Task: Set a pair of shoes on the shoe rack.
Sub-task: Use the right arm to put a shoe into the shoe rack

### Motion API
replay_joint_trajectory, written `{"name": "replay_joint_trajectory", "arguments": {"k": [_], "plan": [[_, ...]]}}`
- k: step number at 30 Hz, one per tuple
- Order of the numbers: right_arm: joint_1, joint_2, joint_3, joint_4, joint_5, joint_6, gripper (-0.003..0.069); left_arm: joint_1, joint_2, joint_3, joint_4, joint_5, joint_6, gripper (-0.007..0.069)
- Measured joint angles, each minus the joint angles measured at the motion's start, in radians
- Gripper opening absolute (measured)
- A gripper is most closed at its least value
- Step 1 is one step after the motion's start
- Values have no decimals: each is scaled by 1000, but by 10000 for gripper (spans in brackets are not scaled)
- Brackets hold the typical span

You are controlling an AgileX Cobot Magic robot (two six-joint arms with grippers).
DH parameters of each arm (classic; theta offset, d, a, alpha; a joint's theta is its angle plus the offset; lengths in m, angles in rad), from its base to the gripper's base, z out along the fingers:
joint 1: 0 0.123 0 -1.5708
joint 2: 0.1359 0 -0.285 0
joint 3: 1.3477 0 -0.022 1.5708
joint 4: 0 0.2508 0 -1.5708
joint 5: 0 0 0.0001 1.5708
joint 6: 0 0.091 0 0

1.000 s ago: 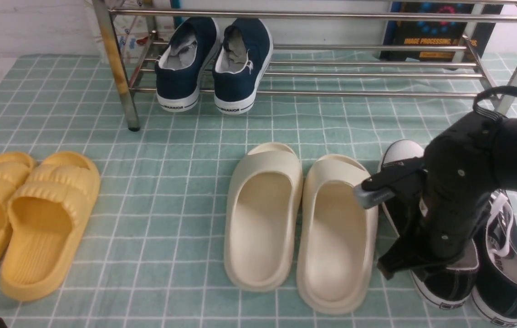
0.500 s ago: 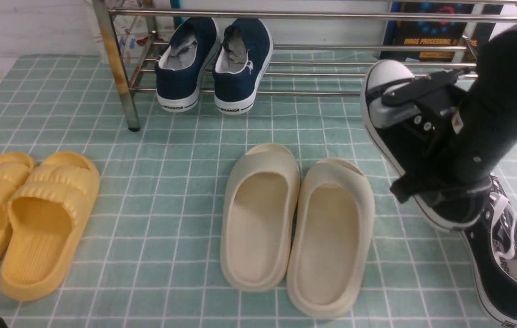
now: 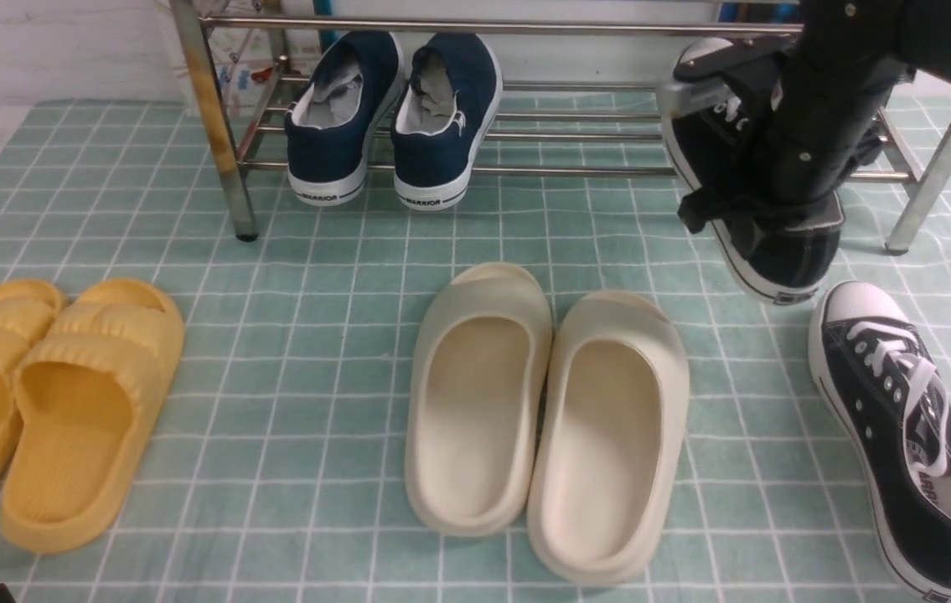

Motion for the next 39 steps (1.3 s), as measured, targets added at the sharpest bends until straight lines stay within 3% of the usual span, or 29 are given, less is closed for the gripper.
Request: {"name": "replay_joint_trajectory", "arguments": {"k": [13, 29, 33, 37, 39], "plan": [[-2, 174, -262, 15, -11, -9, 20, 0, 0, 0, 0, 0, 0, 134], [-7, 208, -288, -30, -151, -6, 26, 0, 0, 0, 0, 0, 0, 144], [-7, 208, -288, -31, -170, -5, 67, 0, 0, 0, 0, 0, 0, 150], [-7, 208, -292, -46, -203, -5, 167, 0, 0, 0, 0, 0, 0, 155], [-8, 207, -298, -50, -215, -4, 266, 0, 0, 0, 0, 0, 0, 155]]}}
